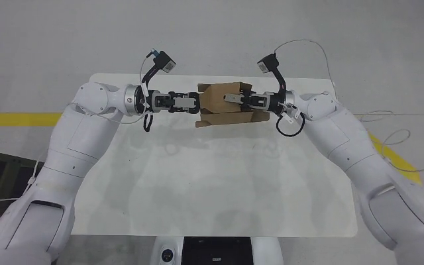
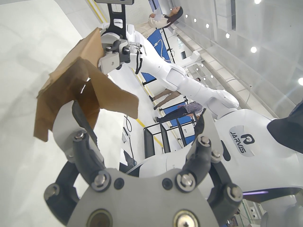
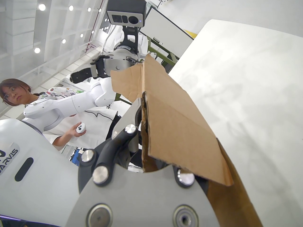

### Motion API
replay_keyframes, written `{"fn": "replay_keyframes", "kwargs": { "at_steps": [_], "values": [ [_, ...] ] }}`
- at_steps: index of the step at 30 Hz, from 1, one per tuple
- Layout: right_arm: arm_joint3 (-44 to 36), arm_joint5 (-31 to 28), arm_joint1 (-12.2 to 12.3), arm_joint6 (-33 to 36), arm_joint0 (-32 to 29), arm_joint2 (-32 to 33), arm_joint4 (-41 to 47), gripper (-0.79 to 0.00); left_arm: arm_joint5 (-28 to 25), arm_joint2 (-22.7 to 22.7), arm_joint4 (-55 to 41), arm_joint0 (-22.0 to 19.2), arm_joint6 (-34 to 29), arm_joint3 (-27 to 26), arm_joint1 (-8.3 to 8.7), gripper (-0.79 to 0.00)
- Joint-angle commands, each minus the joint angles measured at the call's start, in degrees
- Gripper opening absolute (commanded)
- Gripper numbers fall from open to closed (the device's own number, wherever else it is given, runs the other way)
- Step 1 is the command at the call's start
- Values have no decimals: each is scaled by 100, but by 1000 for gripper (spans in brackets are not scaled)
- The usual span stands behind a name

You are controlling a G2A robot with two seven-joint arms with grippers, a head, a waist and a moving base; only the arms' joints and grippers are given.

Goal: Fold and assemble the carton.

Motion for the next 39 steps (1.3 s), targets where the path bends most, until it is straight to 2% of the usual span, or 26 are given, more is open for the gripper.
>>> {"fn": "replay_keyframes", "kwargs": {
  "at_steps": [1,20,29,39],
  "values": [
    [-94,28,36,29,-27,41,-16,-785,-3,-27,48,7,-17,12,3,0],
    [-442,55,68,55,-111,183,-95,-785,61,-252,440,148,156,-60,37,0],
    [-589,128,29,129,-164,111,-161,-785,196,-386,244,134,286,-40,26,0],
    [-198,-93,-50,-93,-59,173,-380,-785,148,-449,384,100,97,98,32,0]
  ]
}}
